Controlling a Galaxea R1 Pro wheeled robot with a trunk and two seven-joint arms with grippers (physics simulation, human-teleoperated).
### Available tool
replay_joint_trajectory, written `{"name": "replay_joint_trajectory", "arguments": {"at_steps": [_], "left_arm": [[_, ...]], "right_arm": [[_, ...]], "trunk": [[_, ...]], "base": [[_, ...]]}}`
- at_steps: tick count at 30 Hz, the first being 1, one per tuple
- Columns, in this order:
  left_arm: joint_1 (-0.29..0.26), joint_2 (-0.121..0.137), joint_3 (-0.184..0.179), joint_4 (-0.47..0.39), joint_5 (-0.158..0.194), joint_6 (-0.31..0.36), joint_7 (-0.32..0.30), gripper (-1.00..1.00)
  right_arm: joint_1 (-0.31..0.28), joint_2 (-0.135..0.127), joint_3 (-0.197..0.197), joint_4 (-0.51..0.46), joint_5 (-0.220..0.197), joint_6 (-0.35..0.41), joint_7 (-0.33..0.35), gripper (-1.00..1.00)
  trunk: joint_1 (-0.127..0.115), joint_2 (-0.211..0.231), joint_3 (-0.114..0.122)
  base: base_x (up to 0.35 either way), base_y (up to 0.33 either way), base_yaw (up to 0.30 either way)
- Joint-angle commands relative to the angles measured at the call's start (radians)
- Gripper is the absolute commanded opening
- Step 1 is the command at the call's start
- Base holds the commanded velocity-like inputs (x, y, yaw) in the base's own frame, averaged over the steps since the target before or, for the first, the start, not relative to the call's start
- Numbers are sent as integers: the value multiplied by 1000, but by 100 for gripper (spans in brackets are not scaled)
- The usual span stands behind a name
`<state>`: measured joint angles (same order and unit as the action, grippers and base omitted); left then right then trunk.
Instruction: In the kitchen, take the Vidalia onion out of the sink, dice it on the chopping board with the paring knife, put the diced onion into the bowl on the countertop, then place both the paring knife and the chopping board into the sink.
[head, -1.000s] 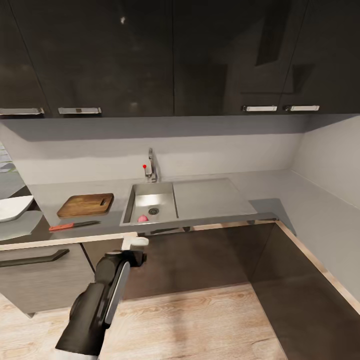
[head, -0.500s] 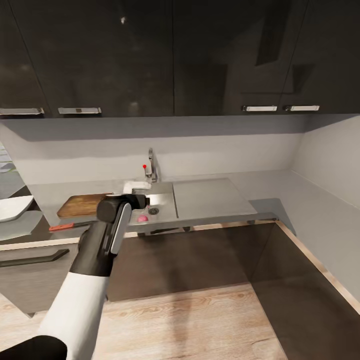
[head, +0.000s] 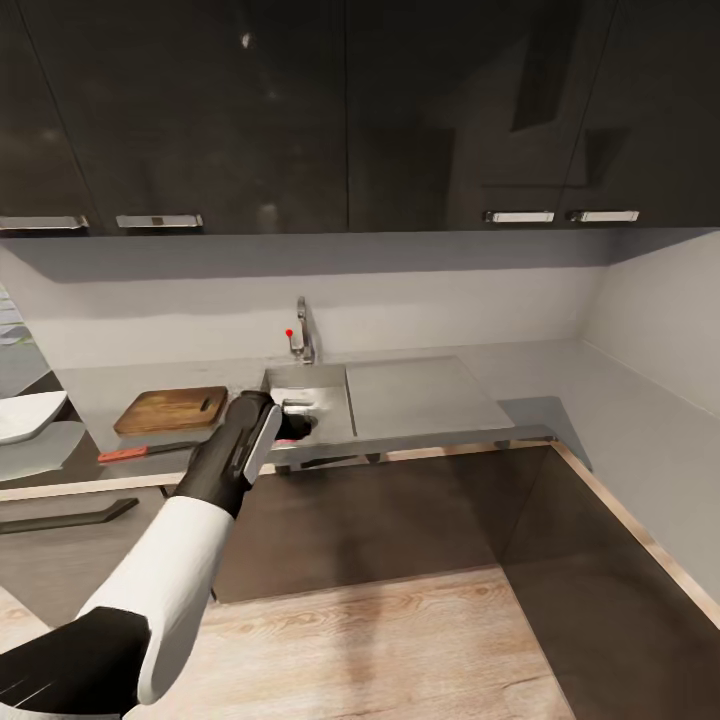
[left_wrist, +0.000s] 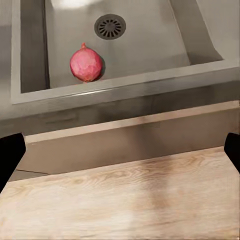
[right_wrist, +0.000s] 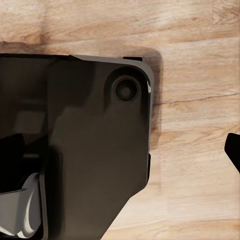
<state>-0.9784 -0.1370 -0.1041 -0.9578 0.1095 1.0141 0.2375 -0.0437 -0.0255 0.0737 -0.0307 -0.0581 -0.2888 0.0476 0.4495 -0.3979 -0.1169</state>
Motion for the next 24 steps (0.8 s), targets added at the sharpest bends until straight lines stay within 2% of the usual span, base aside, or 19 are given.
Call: {"name": "replay_joint_trajectory", "arguments": {"at_steps": [1, 10, 15, 24], "left_arm": [[-1, 1, -2, 4, 10, 3, 10, 100], [-5, 21, -5, -14, 11, 2, 10, 100], [-5, 24, -1, -18, 10, 2, 11, 100], [-5, 24, 1, -23, 10, 2, 11, 100]], "right_arm": [[-1, 0, 8, 1, -6, -3, 3, 100], [-1, 1, 9, 3, -6, -4, 4, 100], [-1, 1, 9, 5, -6, -3, 4, 100], [-1, 1, 10, 6, -6, -4, 5, 100]], "trunk": [[1, -2, -2], [1, -2, -2], [1, -2, -2], [1, -2, -2]], "base": [[0, 0, 0], [0, 0, 0], [50, 0, 0], [255, 0, 0]]}}
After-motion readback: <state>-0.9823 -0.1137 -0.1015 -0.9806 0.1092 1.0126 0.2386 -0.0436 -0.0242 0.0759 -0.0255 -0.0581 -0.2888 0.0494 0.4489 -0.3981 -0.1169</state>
